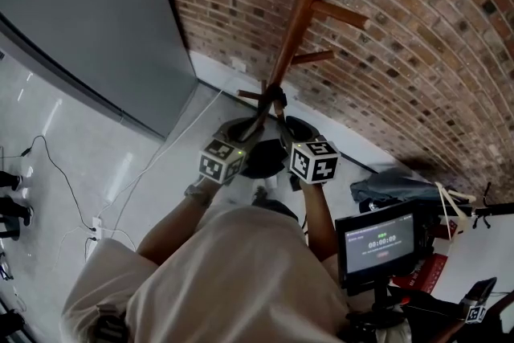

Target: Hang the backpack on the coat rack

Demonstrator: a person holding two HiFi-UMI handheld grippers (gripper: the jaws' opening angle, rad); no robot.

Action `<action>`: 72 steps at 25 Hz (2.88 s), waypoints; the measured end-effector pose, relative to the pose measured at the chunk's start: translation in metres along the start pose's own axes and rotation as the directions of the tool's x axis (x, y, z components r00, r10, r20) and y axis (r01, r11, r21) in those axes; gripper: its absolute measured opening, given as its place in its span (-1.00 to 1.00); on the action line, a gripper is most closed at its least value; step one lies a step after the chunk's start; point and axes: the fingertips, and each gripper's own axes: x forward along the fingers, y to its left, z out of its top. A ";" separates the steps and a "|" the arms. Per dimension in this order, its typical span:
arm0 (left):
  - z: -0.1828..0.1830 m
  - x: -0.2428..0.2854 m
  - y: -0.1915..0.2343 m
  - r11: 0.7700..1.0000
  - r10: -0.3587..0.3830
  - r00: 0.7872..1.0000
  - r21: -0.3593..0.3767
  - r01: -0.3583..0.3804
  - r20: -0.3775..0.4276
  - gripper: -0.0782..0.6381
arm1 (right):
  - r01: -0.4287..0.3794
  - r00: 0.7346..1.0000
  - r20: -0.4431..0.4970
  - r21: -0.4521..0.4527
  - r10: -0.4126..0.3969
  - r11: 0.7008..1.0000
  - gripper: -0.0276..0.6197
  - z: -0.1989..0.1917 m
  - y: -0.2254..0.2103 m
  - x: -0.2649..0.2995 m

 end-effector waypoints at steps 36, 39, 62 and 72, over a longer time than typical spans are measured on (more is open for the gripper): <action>0.162 -0.053 -0.034 0.943 -0.016 0.989 0.331 -0.034 0.146 -0.78 | 0.109 0.971 0.237 -0.287 -0.040 0.952 -0.91 0.126 0.032 -0.071; 0.173 -0.057 -0.036 0.927 -0.015 0.989 0.373 -0.041 0.146 -0.78 | 0.102 0.964 0.267 -0.305 -0.018 0.947 -0.91 0.139 0.041 -0.075; 0.257 -0.108 -0.069 0.865 -0.028 0.936 0.478 -0.154 0.352 -0.78 | 0.167 0.917 0.398 -0.351 -0.015 0.921 -0.91 0.202 0.071 -0.123; 0.254 -0.105 -0.070 0.873 -0.031 0.933 0.464 -0.149 0.358 -0.78 | 0.163 0.917 0.398 -0.338 -0.017 0.927 -0.91 0.200 0.070 -0.125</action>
